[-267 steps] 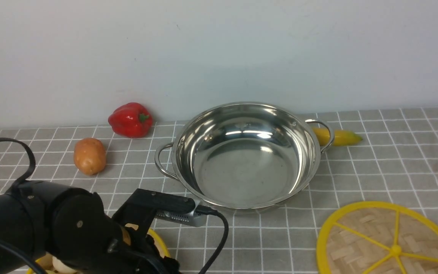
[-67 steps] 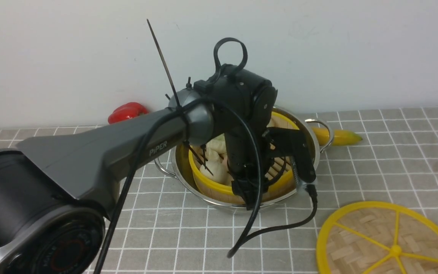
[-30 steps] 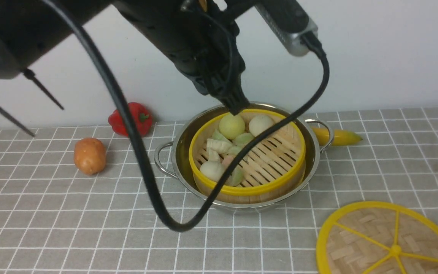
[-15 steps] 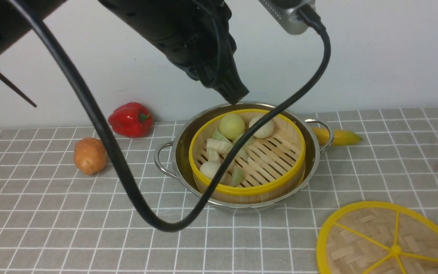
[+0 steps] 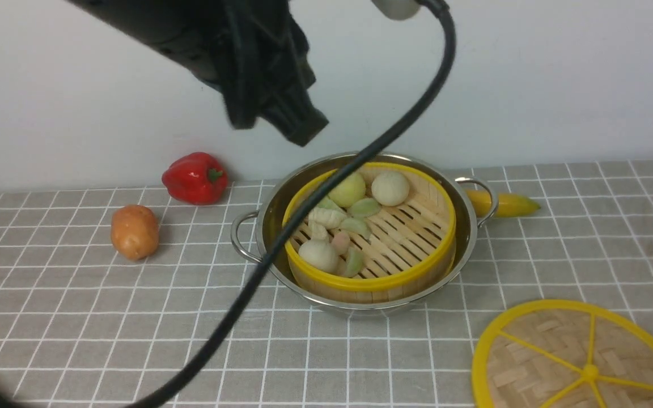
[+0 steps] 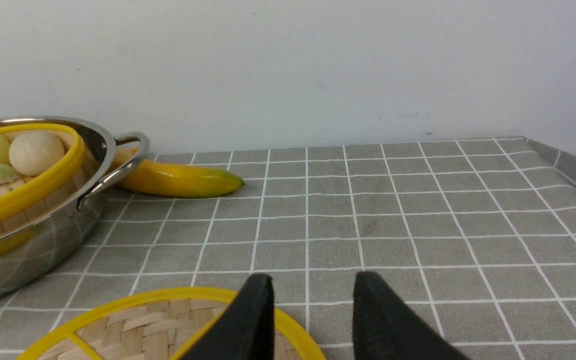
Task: Place the steamer in the pot on the grey tablecloth, and put the lid on the steamer.
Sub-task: 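Move the gripper down to the bamboo steamer lid and grasp its center knob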
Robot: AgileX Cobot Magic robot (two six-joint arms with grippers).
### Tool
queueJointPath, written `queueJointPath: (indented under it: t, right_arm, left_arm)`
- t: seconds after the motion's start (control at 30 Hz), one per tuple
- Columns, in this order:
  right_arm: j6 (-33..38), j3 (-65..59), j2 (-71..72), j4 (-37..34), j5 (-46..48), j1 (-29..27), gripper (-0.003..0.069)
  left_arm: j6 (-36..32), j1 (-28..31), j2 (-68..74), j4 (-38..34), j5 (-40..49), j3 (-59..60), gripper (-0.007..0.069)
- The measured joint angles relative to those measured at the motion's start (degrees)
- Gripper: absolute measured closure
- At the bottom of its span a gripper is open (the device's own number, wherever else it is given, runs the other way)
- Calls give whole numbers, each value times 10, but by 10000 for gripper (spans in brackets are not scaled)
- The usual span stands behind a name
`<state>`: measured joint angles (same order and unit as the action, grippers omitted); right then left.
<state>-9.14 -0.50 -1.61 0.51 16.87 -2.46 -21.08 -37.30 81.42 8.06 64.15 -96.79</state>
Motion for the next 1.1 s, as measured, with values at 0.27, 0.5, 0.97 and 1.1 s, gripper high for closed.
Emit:
queueJointPath:
  t: [0.27, 0.5, 0.97, 1.1]
  right_arm:
    - [0, 0, 0, 0, 0, 0, 414]
    - [0, 0, 0, 0, 0, 0, 414]
    - [0, 0, 0, 0, 0, 0, 414]
    - [0, 0, 0, 0, 0, 0, 414]
  left_arm:
    - [28, 142, -192, -65, -120, 203, 623]
    - [41, 306, -379, -124, -223, 459, 613]
    - [41, 354, -679, -94, -420, 867, 592]
    - [45, 354, -719, -94, -437, 916, 589]
